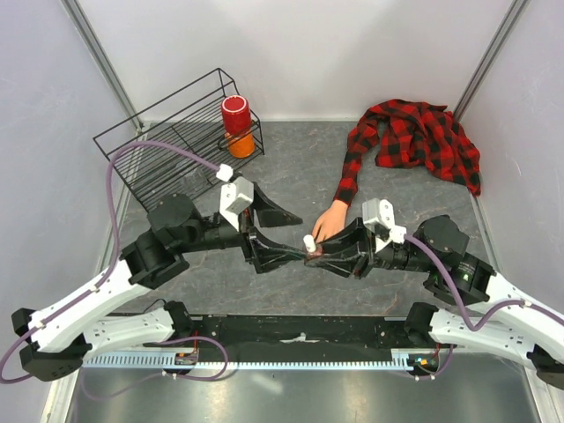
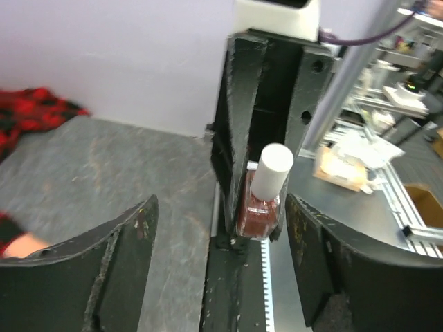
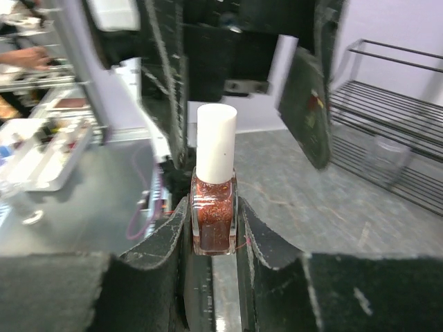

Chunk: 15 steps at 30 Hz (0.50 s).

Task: Paint the nails

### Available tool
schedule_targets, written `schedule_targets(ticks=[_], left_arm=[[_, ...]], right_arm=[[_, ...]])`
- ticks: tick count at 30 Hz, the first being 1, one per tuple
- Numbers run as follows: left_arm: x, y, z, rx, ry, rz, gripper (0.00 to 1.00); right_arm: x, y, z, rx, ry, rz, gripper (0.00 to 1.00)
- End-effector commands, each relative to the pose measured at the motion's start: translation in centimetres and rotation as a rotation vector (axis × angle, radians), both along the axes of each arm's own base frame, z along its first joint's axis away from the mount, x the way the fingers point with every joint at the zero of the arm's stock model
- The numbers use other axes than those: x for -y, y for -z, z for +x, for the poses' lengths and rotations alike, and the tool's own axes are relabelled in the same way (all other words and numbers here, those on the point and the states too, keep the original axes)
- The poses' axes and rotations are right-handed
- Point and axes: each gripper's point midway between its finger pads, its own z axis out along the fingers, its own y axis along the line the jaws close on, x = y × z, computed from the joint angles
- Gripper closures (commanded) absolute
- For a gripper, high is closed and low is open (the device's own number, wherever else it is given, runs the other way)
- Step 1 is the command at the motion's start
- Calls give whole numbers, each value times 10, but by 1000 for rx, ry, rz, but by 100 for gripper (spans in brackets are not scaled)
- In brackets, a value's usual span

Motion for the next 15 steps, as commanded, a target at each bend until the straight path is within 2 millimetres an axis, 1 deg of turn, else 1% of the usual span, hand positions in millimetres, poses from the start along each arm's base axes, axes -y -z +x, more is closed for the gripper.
schedule_targets(ticks=[1,2,4,5,6,7,8,9,10,11,12,15], left_arm=[[-36,-23,33,7,-280,-25,16],[-42,-27,42,-7,-348,-38,16],[-47,-31,52,-59,-417,-59,19],[-46,-27,62,-83,-462,-43,20],[-46,-28,67,-113,-485,-46,22],[-46,-33,69,-123,-497,-53,23],[-41,-26,80,-142,-537,-25,23],[-39,-31,83,-143,-548,-29,25],[-37,-27,90,-151,-575,-14,25],[-30,-21,96,-159,-586,10,25],[-28,-23,100,-160,-595,8,26],[-17,-17,109,-168,-606,35,31]], right_arm=[[2,-13,50,39,262,-23,100],[1,-11,58,39,299,-39,100],[1,-7,77,33,391,-69,100],[1,-7,83,29,421,-72,100],[1,-8,89,26,447,-73,100],[-2,-4,93,21,458,-88,100],[2,-4,102,13,517,-91,100],[1,-4,106,11,535,-92,100],[3,-5,112,33,562,-102,100],[3,-5,113,34,568,-105,100],[3,-7,114,35,576,-100,100],[7,-12,117,36,601,-92,100]])
